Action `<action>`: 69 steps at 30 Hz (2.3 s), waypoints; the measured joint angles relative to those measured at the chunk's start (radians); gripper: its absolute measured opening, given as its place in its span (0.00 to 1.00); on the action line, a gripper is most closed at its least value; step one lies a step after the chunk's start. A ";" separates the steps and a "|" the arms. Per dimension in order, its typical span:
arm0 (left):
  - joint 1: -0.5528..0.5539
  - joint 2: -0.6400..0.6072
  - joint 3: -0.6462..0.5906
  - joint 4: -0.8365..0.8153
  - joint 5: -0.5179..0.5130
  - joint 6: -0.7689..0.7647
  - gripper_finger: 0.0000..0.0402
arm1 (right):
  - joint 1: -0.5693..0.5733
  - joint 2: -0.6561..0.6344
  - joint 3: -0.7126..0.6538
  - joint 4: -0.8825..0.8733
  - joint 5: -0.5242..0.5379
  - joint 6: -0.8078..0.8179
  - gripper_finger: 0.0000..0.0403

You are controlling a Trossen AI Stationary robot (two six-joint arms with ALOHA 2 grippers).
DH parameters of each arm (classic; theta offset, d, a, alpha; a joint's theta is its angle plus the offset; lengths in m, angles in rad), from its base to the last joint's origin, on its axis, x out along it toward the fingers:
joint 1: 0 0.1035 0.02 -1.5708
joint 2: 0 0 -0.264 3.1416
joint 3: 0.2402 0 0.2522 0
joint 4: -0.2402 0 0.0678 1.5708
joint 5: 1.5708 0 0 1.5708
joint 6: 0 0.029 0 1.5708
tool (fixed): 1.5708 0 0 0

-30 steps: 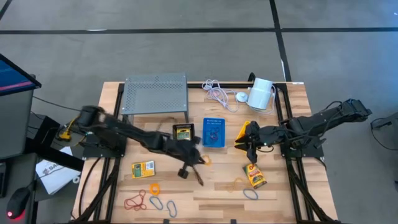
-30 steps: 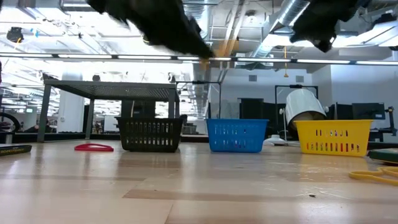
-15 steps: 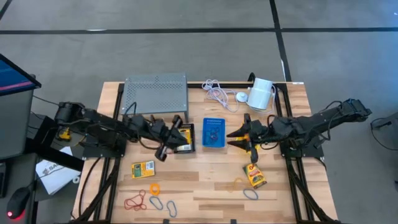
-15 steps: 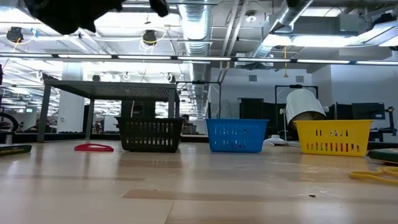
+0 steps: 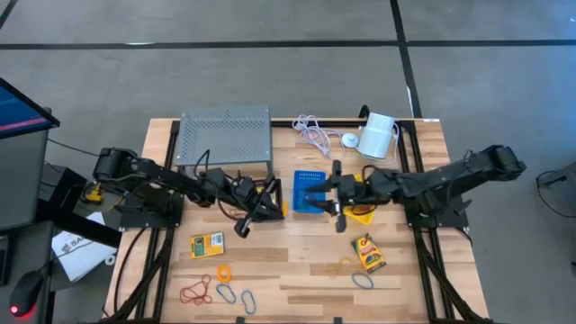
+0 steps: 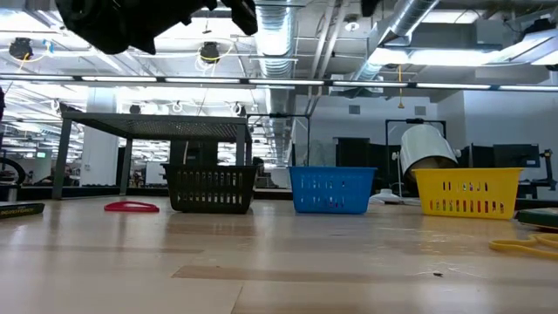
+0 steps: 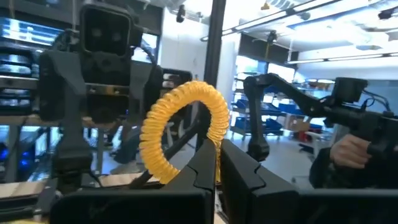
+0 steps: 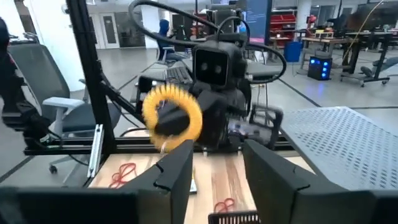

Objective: Pick & Place Office Desk Supplies
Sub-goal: Put the yellow stretchable key holder into the yellow basket

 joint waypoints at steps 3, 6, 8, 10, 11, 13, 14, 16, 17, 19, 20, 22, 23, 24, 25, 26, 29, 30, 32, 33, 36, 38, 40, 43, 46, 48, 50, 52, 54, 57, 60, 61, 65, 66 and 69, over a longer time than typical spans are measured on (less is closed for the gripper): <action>0.000 0.008 0.007 -0.001 0.011 -0.006 0.00 | -0.009 0.048 0.041 -0.004 -0.035 -0.028 0.41; 0.000 0.008 0.007 0.000 0.016 -0.007 0.01 | -0.012 0.083 0.081 -0.007 -0.036 -0.045 0.46; 0.000 0.008 0.007 0.001 0.023 -0.011 0.01 | -0.021 0.106 0.104 -0.006 -0.037 -0.047 0.49; 0.000 0.008 0.007 0.001 0.027 -0.012 0.00 | -0.027 0.133 0.125 -0.006 -0.038 -0.047 0.50; 0.000 0.008 0.007 -0.001 0.027 -0.013 0.00 | -0.031 0.146 0.131 -0.007 -0.038 -0.047 0.51; 0.000 0.008 0.007 -0.002 0.028 -0.013 0.01 | -0.038 0.169 0.144 -0.011 -0.038 -0.047 0.51; 0.000 0.008 0.007 -0.003 0.034 -0.013 0.01 | -0.038 0.177 0.147 -0.013 -0.037 -0.047 0.51; 0.000 0.008 0.007 -0.004 0.037 -0.013 0.01 | -0.037 0.192 0.157 -0.010 -0.037 -0.047 0.51; 0.000 0.008 0.007 -0.004 0.039 -0.013 0.00 | -0.037 0.195 0.159 -0.010 -0.038 -0.047 0.50; 0.000 0.008 0.007 -0.005 0.040 -0.013 0.00 | -0.036 0.196 0.164 -0.012 -0.038 -0.047 0.49; 0.000 0.008 0.007 -0.006 0.040 -0.013 0.01 | -0.036 0.195 0.167 -0.010 -0.038 -0.047 0.49; 0.000 0.008 0.007 -0.007 0.040 -0.013 0.01 | -0.036 0.193 0.168 -0.008 -0.039 -0.047 0.48; 0.000 0.008 0.007 -0.007 0.041 -0.013 0.01 | -0.032 0.191 0.168 -0.013 -0.040 -0.047 0.47; 0.000 0.008 0.007 -0.007 0.044 -0.013 0.00 | -0.029 0.189 0.168 -0.014 -0.045 -0.046 0.47; 0.000 0.008 0.007 -0.007 0.045 -0.012 0.00 | -0.028 0.188 0.168 -0.012 -0.059 -0.044 0.46; 0.000 0.008 0.007 -0.007 0.046 -0.012 0.00 | -0.027 0.187 0.168 -0.011 -0.071 -0.044 0.46; 0.000 0.008 0.007 -0.007 0.048 -0.011 0.01 | -0.026 0.187 0.168 -0.014 -0.111 -0.023 0.46; 0.000 0.008 0.007 -0.007 0.048 -0.011 0.01 | -0.026 0.187 0.168 -0.013 -0.118 -0.014 0.46; 0.000 0.008 0.007 -0.007 0.048 -0.010 0.00 | -0.027 0.187 0.168 -0.013 -0.120 -0.010 0.47; 0.000 0.008 0.007 -0.007 0.048 -0.010 0.00 | -0.027 0.187 0.168 -0.013 -0.120 -0.010 0.47; 0.000 0.008 0.007 -0.008 0.050 -0.010 0.01 | -0.028 0.187 0.168 -0.007 -0.120 -0.010 0.48; 0.000 0.008 0.007 -0.008 0.050 -0.010 0.01 | -0.028 0.190 0.168 -0.005 -0.121 -0.010 0.48; 0.000 0.008 0.007 -0.008 0.050 -0.010 0.00 | -0.028 0.193 0.167 -0.006 -0.121 -0.010 0.47; 0.000 0.008 0.007 -0.008 0.050 -0.010 0.01 | -0.028 0.194 0.167 -0.002 -0.121 -0.010 0.45; 0.000 0.008 0.007 -0.008 0.050 -0.010 0.01 | -0.028 0.194 0.167 0.000 -0.121 -0.010 0.42; 0.000 0.008 0.007 -0.008 0.050 -0.010 0.00 | -0.028 0.194 0.167 0.007 -0.121 -0.010 0.39; 0.000 0.008 0.007 -0.008 0.050 -0.010 0.00 | -0.028 0.194 0.167 0.007 -0.121 -0.010 0.35; 0.000 0.008 0.007 -0.008 0.050 -0.010 0.01 | -0.028 0.194 0.167 0.007 -0.121 -0.010 0.29; 0.000 0.008 0.007 -0.008 0.049 -0.010 0.01 | -0.028 0.194 0.167 0.007 -0.121 -0.010 0.21; -0.001 0.007 0.007 -0.008 0.049 -0.010 0.01 | -0.028 0.194 0.167 0.007 -0.121 -0.017 0.05; -0.001 0.007 0.007 -0.008 0.049 -0.010 0.01 | -0.026 0.194 0.167 0.006 -0.121 -0.025 0.03; -0.001 0.007 0.007 -0.008 0.049 -0.010 0.01 | -0.024 0.194 0.167 0.006 -0.122 -0.020 0.02; -0.001 0.007 0.007 -0.008 0.049 -0.010 0.01 | -0.021 0.194 0.167 0.009 -0.161 -0.029 0.01; -0.001 0.007 0.007 -0.008 0.049 -0.010 0.01 | -0.021 0.194 0.167 0.012 -0.167 -0.017 0.02; -0.001 0.007 0.007 -0.008 0.049 -0.013 0.01 | -0.021 0.194 0.167 0.013 -0.192 -0.016 0.04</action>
